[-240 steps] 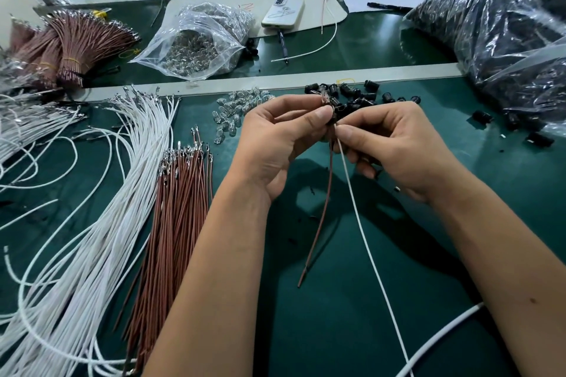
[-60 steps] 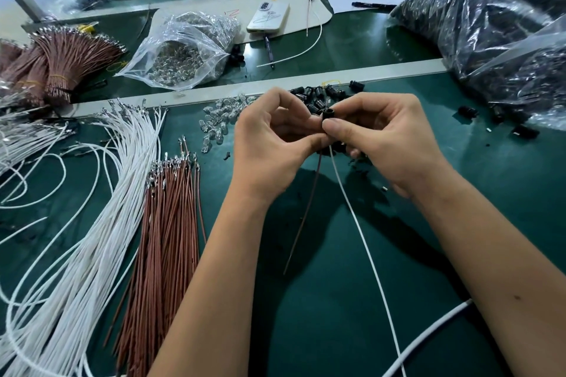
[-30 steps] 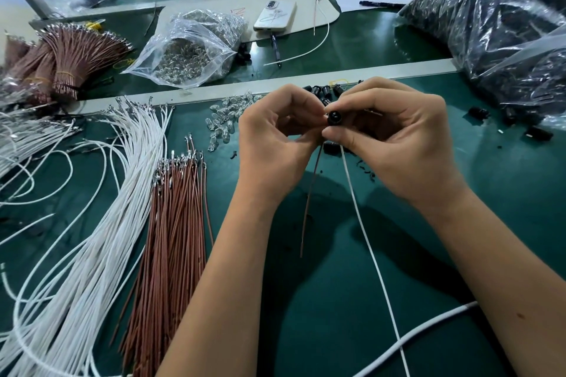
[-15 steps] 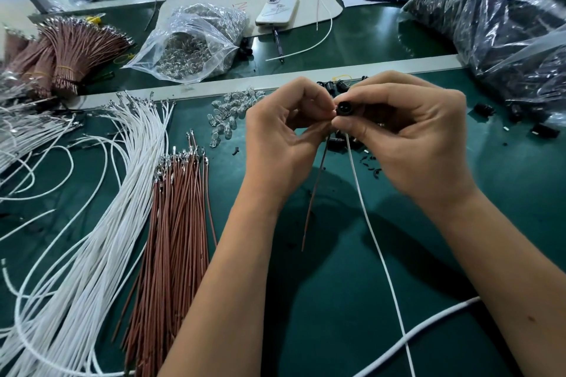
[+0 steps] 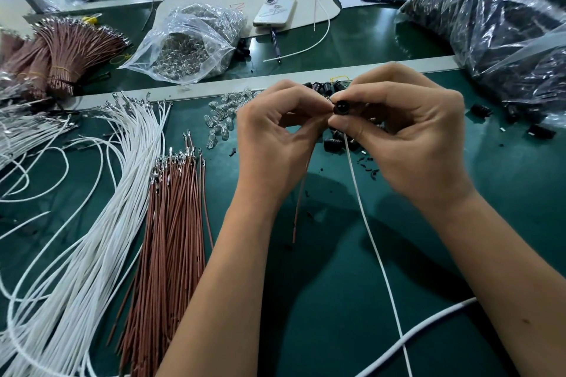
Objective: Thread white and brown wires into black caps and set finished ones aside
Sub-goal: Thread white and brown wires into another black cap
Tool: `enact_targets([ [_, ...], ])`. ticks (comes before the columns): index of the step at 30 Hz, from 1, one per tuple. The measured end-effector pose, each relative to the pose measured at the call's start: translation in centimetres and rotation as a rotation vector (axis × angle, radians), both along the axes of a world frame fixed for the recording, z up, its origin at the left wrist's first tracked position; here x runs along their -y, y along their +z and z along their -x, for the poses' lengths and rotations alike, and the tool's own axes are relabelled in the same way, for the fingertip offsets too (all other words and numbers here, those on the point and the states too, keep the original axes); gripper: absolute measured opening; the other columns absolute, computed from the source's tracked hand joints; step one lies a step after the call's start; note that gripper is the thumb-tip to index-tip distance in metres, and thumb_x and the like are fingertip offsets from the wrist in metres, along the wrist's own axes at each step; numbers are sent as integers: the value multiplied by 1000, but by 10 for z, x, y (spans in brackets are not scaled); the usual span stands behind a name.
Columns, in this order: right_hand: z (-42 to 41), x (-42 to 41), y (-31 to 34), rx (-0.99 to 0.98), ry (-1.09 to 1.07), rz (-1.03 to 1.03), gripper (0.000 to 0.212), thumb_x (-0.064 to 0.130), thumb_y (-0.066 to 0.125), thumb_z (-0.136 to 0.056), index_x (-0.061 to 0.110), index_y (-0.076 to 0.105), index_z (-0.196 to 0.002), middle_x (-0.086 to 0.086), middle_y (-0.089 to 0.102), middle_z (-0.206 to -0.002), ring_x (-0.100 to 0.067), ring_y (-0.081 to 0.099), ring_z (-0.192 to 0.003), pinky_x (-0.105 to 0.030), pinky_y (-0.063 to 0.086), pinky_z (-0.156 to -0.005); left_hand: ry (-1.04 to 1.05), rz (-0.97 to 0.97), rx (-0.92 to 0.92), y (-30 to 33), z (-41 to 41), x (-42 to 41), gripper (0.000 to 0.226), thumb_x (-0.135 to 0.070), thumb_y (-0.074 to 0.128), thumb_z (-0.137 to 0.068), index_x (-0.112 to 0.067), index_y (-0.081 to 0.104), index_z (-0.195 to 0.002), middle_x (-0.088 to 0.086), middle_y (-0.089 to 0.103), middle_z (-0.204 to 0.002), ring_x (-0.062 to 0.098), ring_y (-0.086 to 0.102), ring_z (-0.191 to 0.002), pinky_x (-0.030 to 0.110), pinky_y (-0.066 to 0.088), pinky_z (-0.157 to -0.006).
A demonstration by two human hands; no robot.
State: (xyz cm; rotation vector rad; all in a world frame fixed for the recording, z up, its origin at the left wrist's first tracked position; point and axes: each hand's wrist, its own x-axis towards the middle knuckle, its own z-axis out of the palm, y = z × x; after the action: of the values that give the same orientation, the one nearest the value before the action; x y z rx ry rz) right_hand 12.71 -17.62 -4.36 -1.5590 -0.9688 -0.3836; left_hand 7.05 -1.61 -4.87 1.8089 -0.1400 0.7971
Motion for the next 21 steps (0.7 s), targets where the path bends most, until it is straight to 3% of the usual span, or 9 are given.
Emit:
enact_targets([
  [5, 1, 0, 1, 18, -11, 15, 21, 9, 86, -85, 4, 78, -103, -7, 72, -94, -15, 70, -86, -25, 54, -80, -23, 7, -7, -3, -1, 0, 9, 9, 77, -80, 2, 74, -85, 13, 70, -83, 27, 69, -76, 47, 58, -70],
  [11, 4, 2, 4, 23, -44, 7, 21, 7, 86, -85, 3, 78, -103, -5, 73, -96, -11, 69, -86, -23, 53, -81, 29, -46, -16, -4, -2, 2, 12, 6, 76, -81, -5, 74, -83, 3, 70, -77, 12, 65, -72, 27, 50, -69],
  [21, 10, 2, 8, 79, -90, 17, 19, 6, 84, -86, 1, 78, -103, -6, 72, -95, -12, 69, -88, -24, 53, -81, 107, -112, 44, -4, -3, 6, 11, 8, 73, -80, -4, 73, -81, 0, 68, -77, 7, 63, -72, 20, 46, -70],
])
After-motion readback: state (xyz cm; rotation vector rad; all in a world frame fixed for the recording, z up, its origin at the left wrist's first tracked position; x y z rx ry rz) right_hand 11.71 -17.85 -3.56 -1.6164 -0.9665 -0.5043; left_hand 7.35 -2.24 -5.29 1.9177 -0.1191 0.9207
